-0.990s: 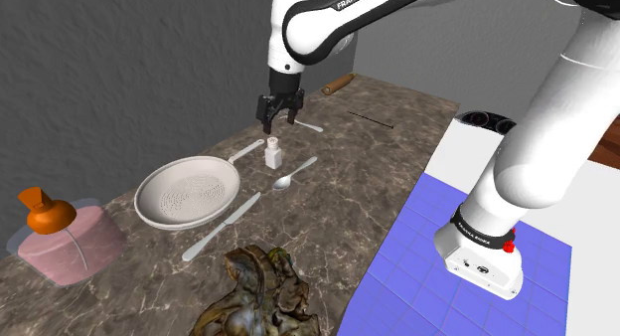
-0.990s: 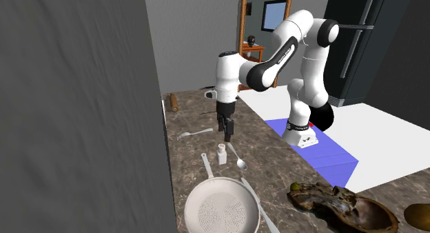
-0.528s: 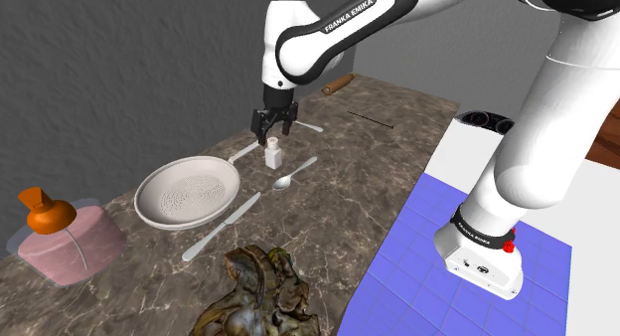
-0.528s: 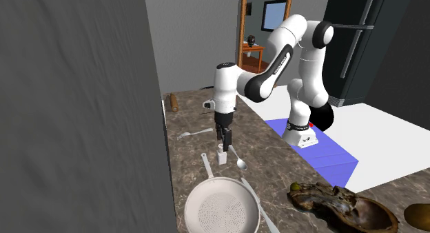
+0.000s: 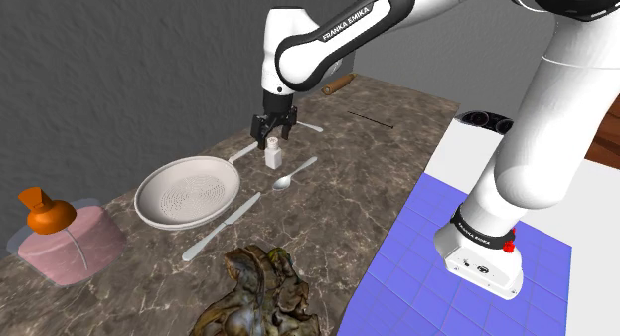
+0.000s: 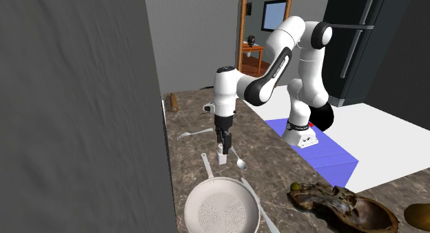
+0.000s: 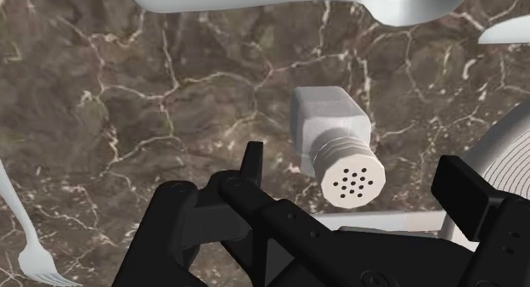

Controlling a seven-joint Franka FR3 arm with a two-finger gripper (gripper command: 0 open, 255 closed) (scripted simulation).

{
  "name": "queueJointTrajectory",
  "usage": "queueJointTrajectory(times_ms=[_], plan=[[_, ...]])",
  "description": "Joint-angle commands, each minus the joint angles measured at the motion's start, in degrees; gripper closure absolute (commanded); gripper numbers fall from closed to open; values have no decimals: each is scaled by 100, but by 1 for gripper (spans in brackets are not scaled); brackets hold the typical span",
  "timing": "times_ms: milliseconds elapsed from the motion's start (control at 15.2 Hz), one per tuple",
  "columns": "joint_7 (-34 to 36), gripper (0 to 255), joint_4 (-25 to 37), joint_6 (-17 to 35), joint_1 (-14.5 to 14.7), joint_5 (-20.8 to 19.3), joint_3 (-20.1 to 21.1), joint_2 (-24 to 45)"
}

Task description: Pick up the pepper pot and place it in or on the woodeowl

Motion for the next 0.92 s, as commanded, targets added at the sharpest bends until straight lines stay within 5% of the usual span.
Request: queueJointTrajectory(times_ms=[0, 66, 858], plan=[[0, 0, 0, 0, 0, 0, 0, 0], [0, 255, 0, 0, 0, 0, 0, 0], [-6, 255, 97, -216, -10, 30, 3, -123]])
